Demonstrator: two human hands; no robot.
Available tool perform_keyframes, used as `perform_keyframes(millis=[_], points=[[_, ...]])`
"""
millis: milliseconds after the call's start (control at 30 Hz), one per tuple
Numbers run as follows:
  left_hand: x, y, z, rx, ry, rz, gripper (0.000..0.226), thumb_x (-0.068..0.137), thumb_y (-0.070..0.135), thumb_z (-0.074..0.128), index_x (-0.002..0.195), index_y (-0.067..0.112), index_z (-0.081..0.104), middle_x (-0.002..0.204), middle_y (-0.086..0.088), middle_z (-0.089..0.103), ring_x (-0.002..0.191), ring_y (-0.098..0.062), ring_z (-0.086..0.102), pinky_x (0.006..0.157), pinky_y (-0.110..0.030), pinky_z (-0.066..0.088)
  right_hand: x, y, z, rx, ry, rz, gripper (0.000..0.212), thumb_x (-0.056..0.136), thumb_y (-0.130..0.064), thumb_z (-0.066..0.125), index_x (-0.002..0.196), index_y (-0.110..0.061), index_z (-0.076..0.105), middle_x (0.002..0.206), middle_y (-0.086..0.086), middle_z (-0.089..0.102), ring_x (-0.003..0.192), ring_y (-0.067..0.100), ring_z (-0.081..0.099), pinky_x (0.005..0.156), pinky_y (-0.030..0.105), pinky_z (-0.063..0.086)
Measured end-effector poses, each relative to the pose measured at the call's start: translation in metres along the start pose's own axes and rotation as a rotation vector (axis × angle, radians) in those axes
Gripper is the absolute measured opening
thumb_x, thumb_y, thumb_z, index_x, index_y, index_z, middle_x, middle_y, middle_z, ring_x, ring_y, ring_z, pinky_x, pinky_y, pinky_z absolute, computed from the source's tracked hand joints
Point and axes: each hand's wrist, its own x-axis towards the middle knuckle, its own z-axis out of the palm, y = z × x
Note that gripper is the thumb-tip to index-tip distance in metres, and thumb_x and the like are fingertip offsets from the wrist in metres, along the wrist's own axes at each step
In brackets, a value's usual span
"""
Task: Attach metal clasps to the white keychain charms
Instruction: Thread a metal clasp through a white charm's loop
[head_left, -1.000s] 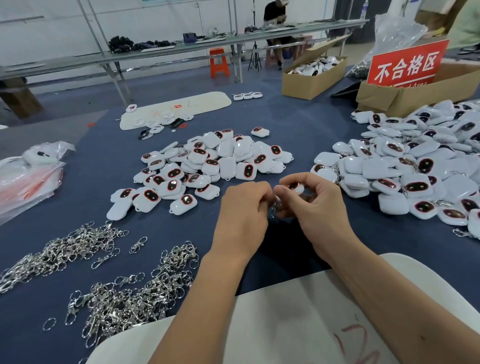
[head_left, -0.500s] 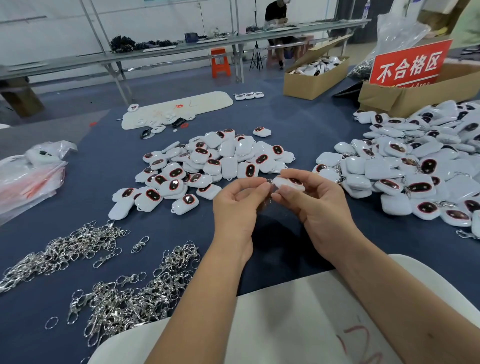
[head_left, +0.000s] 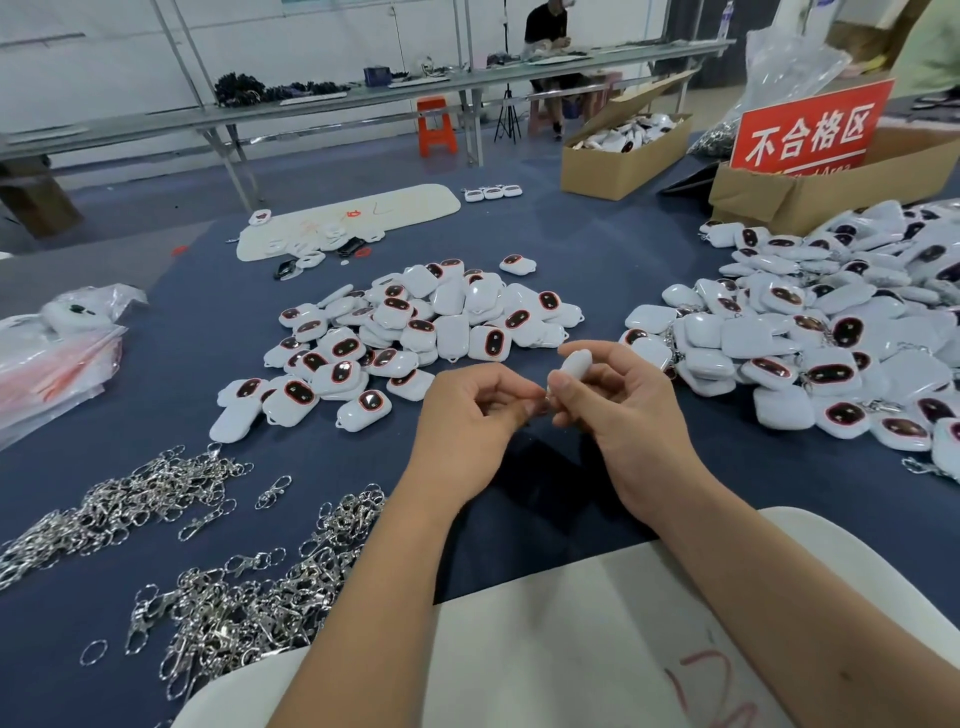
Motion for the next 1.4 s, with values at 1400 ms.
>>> perform_keyframes(millis=[1400], points=[[-0.004,0.015,0.021,-0.727,0.223,-0.400,0.011,0.091,-0.003,0.069,0.102,-0.002,0.071,0.080,-0.009,0.075,0.067,-0.012,0.072,0.062,-0.018,0.056,-0.009,-0.008,0.005,-0.111,0.010,-0.211,0.023,0.088,0.002,0.079,0.104,-0.001,0.062,0.091,0.003,0.077,0.076,0.021,0.077,0.073,0.024,0.060]])
